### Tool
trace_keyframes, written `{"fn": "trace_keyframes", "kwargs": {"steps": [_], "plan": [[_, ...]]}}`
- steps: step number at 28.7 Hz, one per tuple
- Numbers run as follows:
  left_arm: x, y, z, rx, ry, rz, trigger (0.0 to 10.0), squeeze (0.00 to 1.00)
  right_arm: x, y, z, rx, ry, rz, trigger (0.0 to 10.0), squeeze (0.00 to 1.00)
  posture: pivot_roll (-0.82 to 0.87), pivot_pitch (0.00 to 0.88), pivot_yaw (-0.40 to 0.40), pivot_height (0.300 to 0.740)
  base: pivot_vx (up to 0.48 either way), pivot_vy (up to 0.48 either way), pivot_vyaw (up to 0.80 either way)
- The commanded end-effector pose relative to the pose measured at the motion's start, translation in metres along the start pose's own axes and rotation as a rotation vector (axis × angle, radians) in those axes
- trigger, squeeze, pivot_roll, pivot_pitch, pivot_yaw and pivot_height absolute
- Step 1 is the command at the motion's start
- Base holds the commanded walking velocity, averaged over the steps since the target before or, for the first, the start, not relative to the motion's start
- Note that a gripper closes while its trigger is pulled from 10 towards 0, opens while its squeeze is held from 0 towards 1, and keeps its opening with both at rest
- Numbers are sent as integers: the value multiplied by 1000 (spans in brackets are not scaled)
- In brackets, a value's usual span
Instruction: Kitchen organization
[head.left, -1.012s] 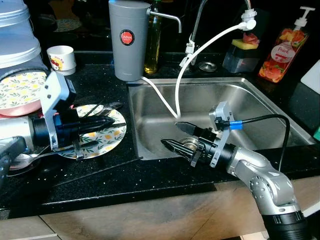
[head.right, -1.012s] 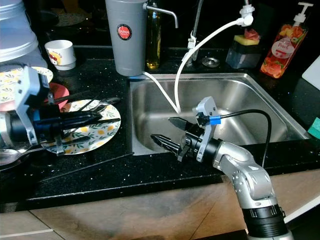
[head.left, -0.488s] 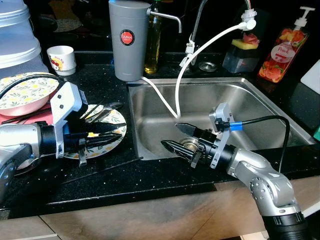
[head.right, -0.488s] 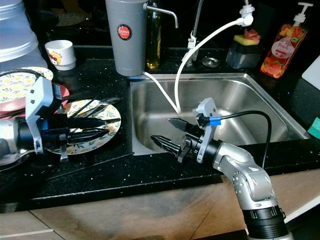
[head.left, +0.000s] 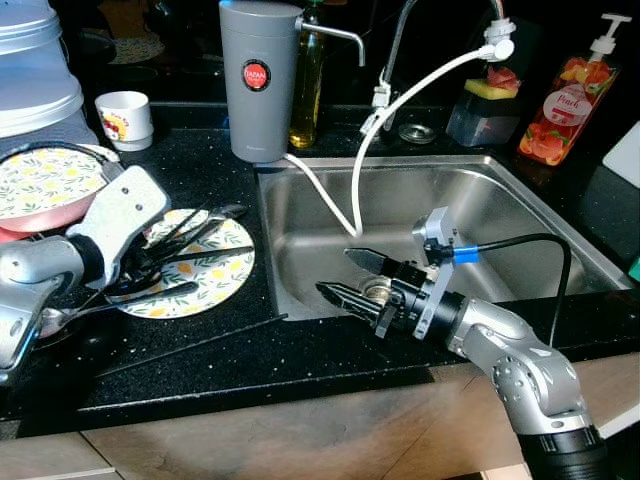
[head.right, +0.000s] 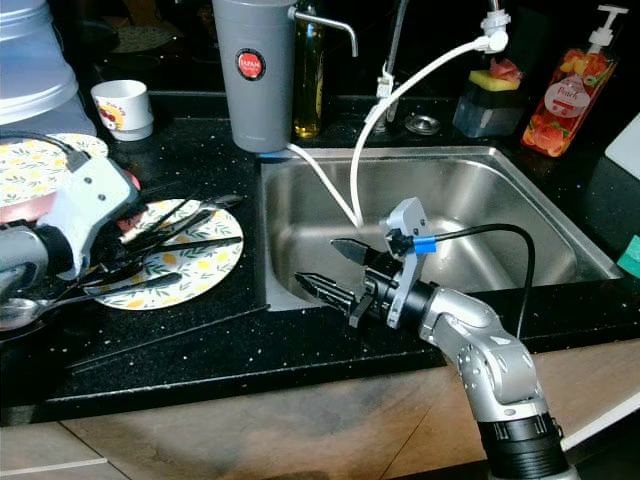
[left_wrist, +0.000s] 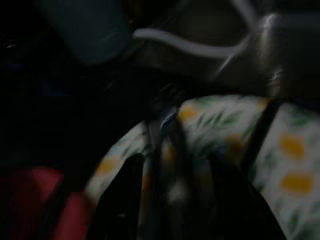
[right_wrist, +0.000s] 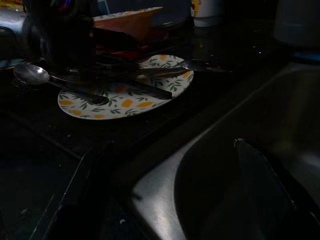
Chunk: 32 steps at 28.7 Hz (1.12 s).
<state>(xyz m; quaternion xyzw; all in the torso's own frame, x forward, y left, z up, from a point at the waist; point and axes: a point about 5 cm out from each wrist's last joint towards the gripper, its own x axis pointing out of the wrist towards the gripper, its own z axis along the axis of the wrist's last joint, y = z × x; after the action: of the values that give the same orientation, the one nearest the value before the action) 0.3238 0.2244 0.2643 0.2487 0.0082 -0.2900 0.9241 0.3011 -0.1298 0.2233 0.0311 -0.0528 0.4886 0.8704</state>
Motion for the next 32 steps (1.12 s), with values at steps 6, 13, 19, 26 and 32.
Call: {"fn": "trace_keyframes", "kwargs": {"steps": [6,13,19,26,32], "plan": [[16,11,13,-78,-111,23,10000,1000,-3,2,3,-14,-9,-3,10000,0,-23,133,-46,740,0,0,0],[23,19,10,-101,-92,-7,10000,0,-3,3,3,-10,-9,-7,10000,0,-22,136,-40,740,0,0,0],[27,7,8,-149,-128,-278,10000,0,-3,3,2,-7,-9,-4,10000,0,-20,134,-38,740,0,0,0],[32,7,16,-151,-183,-348,10000,0,-2,4,2,-6,-10,1,10000,0,-18,129,-35,740,0,0,0],[37,5,5,-70,-100,-384,10000,0,-3,6,0,-2,1,17,10000,0,-17,127,-37,740,0,0,0]]}}
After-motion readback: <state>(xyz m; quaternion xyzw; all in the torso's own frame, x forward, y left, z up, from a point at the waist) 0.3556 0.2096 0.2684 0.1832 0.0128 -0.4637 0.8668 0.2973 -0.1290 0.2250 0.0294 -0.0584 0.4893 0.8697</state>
